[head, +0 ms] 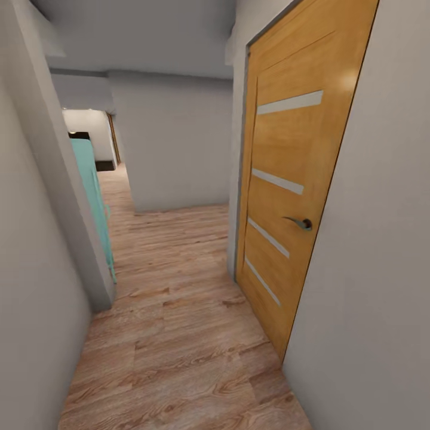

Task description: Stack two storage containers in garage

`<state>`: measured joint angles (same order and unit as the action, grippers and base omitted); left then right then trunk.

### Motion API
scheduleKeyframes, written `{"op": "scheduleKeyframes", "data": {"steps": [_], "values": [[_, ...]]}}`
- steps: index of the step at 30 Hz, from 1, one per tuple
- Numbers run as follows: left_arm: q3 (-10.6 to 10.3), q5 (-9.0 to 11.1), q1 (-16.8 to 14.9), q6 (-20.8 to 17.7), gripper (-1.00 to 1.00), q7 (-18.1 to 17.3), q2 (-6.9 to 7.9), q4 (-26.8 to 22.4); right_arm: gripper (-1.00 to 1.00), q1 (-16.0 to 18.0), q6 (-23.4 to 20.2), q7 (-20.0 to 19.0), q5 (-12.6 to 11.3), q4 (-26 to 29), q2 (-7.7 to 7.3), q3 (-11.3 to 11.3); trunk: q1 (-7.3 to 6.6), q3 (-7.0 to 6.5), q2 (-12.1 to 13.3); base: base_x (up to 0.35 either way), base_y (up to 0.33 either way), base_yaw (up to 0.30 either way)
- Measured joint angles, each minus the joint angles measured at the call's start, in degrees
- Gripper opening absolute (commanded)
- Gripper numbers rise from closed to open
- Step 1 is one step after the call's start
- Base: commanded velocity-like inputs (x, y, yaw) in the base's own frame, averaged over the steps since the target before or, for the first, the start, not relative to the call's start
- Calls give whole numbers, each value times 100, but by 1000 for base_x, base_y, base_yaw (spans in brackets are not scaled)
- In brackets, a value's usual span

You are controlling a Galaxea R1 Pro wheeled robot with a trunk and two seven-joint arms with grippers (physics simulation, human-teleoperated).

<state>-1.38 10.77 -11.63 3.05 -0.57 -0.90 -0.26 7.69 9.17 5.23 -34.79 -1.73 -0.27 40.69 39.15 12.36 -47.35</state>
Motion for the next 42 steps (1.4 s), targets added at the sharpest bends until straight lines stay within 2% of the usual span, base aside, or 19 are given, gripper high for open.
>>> {"op": "scheduleKeyframes", "data": {"steps": [7,21,37,42], "values": [[-2,0,0,0,100,-2,-1,0,100,0,0,0,-4,0,-2,0,0,0,0,321,0,244],[-2,0,-1,0,100,0,-1,1,100,-1,0,1,-7,1,-5,-1,0,0,0,321,0,41],[-1,0,0,0,100,-4,-1,0,100,0,0,0,0,0,-11,0,0,0,0,321,0,255],[2,0,-1,0,100,-2,-1,2,100,-1,0,1,-5,1,-15,-1,0,0,0,321,0,95]]}}
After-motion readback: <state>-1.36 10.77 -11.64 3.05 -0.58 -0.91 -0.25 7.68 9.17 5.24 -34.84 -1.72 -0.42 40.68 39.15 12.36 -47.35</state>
